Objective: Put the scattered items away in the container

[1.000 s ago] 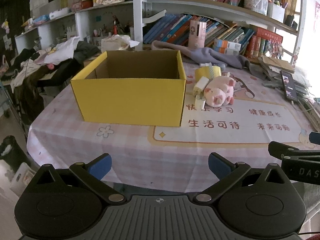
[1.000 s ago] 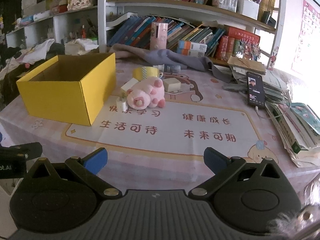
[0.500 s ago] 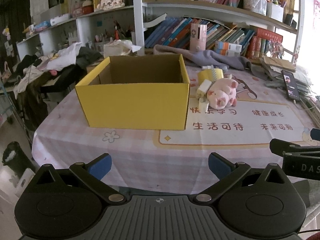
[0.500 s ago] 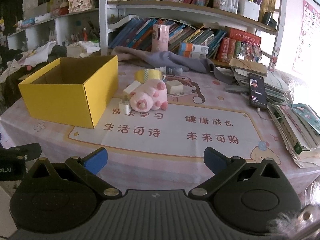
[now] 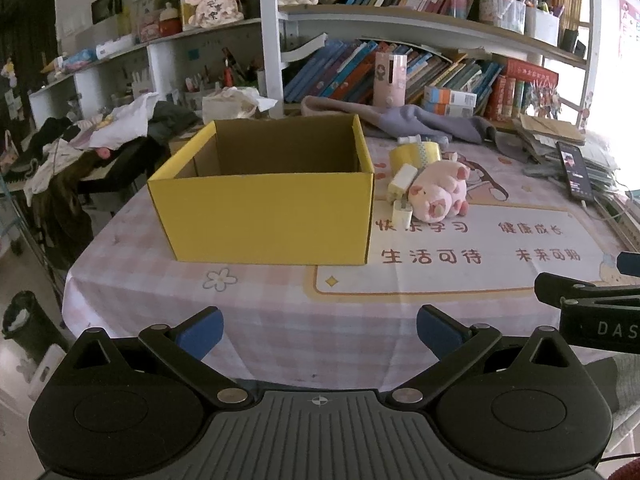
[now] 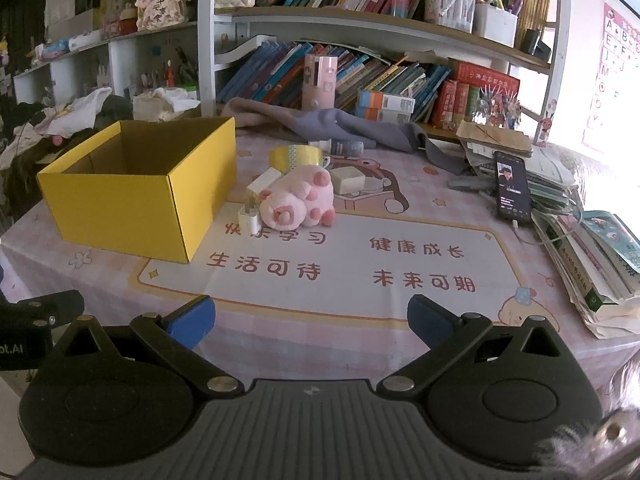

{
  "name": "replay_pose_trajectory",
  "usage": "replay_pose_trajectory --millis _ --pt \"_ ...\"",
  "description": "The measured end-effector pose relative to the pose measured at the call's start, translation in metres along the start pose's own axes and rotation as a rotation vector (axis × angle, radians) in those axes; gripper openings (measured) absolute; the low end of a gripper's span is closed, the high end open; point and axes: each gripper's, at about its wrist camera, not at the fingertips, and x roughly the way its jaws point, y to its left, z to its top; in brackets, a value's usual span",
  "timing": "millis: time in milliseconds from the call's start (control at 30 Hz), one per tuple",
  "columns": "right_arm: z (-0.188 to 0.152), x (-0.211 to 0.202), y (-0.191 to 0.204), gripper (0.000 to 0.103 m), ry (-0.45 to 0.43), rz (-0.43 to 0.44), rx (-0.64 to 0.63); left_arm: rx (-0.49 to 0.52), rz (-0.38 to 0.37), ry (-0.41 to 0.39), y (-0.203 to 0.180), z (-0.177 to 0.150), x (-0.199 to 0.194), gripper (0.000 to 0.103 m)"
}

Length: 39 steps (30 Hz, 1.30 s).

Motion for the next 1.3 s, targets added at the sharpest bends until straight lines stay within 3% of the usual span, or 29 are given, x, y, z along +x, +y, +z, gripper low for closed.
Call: replay_pose_trajectory --millis 667,1133,1300 --pt "0.002 0.006 0.003 0.103 0.0 0.003 0.006 0.031 -0.001 -0.006 -0.002 0.003 0.004 0.103" --pt "0.01 0.02 -0.015 0.103 0.011 -0.009 0.016 0.06 -0.028 -0.005 -0.021 0.014 0.019 0.103" --pt "0.01 0.028 -0.023 0.103 0.016 -0.016 0.018 0.079 -0.071 -0.006 -0.031 0.018 0.026 0.103"
